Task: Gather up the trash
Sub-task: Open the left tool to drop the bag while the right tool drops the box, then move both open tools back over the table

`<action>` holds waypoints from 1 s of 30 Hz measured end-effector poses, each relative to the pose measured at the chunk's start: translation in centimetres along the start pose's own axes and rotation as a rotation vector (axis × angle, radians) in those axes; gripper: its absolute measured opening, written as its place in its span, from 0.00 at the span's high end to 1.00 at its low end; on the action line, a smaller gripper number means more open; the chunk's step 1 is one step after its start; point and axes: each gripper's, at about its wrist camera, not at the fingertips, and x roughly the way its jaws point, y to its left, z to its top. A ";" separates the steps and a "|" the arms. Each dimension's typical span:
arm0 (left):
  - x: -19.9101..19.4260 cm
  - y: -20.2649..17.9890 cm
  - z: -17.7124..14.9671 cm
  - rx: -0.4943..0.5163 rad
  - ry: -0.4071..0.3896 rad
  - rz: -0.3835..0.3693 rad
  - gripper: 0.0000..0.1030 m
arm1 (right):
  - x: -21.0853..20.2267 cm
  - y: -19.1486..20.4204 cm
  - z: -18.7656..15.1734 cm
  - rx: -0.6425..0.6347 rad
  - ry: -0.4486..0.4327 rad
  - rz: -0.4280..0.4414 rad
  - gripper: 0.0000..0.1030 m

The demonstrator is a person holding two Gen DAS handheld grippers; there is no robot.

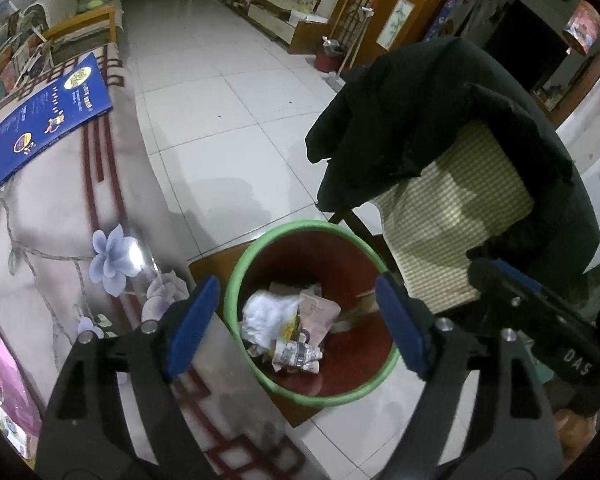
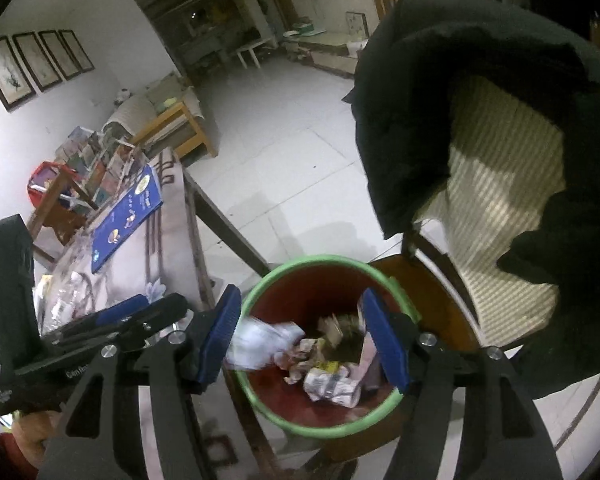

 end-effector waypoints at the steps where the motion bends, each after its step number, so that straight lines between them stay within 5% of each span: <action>1: -0.3 0.2 -0.1 -0.003 -0.004 -0.003 0.25 | -0.2 0.0 0.0 -0.006 -0.004 -0.005 0.40; 8: -4.4 3.4 -0.8 -0.097 -0.061 -0.016 0.24 | -2.0 1.7 -0.5 -0.044 -0.022 -0.009 0.40; 16: -9.6 9.6 -3.6 -0.197 -0.118 0.058 0.24 | -2.3 7.4 -2.0 -0.124 -0.006 0.056 0.40; 30: -18.2 26.9 -9.0 -0.435 -0.196 0.272 0.24 | 0.4 21.2 -8.0 -0.279 0.125 0.197 0.40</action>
